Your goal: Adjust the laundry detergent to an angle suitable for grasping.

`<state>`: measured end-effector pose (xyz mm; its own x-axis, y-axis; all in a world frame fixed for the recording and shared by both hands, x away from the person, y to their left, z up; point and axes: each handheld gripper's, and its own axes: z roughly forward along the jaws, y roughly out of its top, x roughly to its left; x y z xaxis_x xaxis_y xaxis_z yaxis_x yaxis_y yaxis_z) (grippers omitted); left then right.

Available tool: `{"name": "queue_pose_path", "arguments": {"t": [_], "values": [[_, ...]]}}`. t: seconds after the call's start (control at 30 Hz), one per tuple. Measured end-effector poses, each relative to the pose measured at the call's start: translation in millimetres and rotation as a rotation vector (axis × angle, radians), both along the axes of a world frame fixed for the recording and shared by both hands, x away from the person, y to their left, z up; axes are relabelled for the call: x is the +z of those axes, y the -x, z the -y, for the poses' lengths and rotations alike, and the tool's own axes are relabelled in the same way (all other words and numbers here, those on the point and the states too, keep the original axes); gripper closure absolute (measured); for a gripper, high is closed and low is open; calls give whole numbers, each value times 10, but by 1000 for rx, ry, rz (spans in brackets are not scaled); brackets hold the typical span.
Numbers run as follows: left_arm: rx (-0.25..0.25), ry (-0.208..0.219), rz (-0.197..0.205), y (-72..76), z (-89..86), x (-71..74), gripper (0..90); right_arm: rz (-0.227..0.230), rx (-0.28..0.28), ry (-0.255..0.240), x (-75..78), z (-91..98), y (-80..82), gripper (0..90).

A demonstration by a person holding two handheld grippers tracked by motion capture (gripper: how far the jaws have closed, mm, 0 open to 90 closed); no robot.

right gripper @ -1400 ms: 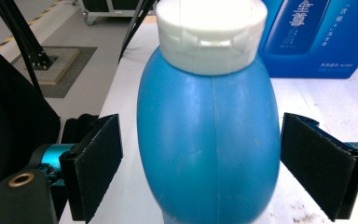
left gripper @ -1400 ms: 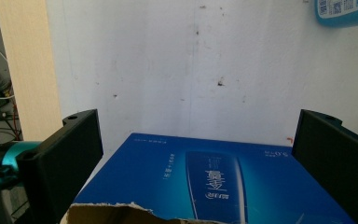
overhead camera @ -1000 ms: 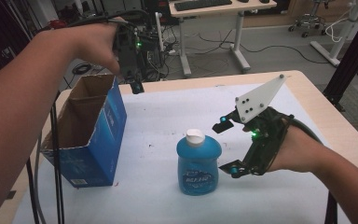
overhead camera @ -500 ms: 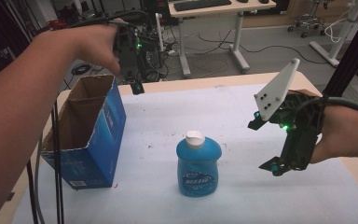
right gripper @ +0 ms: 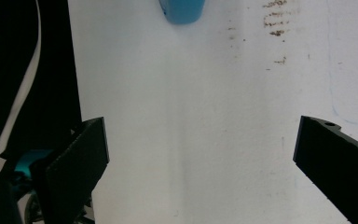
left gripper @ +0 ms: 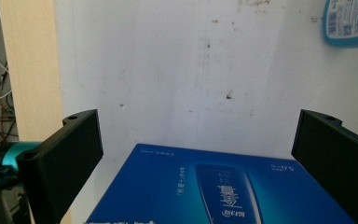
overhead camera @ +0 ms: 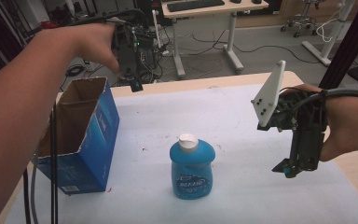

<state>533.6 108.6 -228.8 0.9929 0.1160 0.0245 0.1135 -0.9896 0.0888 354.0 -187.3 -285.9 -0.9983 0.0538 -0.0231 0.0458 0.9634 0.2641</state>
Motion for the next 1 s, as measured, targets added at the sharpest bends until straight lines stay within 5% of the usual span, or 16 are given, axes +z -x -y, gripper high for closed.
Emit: {"name": "queue_pose_path", "arguments": {"t": [0.17,1.0], "values": [[1,-40,-10,-15,40,-89,17,-7,7,2,-62,-15,8,24],[7,-32,-8,8,42,-54,17,-5,-5,7,34,63,51,24]]}}
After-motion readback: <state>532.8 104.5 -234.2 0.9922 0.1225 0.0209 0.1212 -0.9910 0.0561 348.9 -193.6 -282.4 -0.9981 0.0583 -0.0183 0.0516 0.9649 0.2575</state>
